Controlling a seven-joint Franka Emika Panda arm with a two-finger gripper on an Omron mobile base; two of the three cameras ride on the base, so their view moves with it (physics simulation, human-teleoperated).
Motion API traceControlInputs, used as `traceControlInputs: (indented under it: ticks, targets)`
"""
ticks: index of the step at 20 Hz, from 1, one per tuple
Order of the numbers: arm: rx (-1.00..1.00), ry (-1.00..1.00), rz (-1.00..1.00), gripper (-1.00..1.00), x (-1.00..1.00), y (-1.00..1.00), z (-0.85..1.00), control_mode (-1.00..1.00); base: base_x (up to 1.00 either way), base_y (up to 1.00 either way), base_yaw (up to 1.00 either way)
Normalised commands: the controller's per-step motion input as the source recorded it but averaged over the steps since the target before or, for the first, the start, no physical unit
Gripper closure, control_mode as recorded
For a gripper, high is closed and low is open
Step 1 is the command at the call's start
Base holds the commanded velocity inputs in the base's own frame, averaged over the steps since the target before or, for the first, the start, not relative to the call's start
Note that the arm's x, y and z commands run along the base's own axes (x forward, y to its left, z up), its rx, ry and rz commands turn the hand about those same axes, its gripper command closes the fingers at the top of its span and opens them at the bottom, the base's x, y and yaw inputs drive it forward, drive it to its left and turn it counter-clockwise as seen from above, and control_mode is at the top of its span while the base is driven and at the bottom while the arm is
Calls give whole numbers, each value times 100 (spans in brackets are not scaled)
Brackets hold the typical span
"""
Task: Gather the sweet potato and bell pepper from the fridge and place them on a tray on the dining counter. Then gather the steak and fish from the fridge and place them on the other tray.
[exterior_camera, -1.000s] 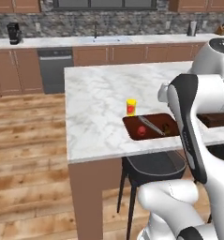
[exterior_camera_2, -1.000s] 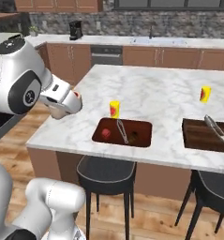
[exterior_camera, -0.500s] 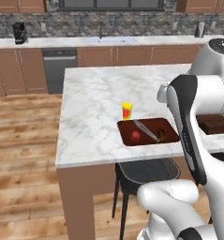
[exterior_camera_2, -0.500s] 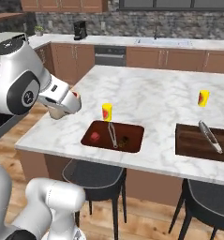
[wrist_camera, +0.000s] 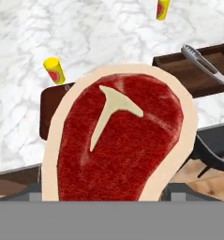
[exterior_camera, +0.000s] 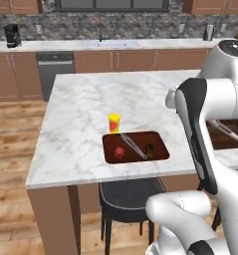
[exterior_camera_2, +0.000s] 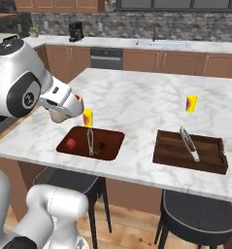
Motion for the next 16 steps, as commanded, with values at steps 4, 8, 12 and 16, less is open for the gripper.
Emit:
traceControlInputs:
  ticks: [4,8,12,16]
  targets:
    - [0,0,0,100,0,0,0,100,-33,-78,0]
    - [0,0,0,100,0,0,0,100,-4,-77,0]
    - [0,0,0,100,0,0,0,100,1,-76,0]
    - [0,0,0,100,0,0,0,100,17,-68,0]
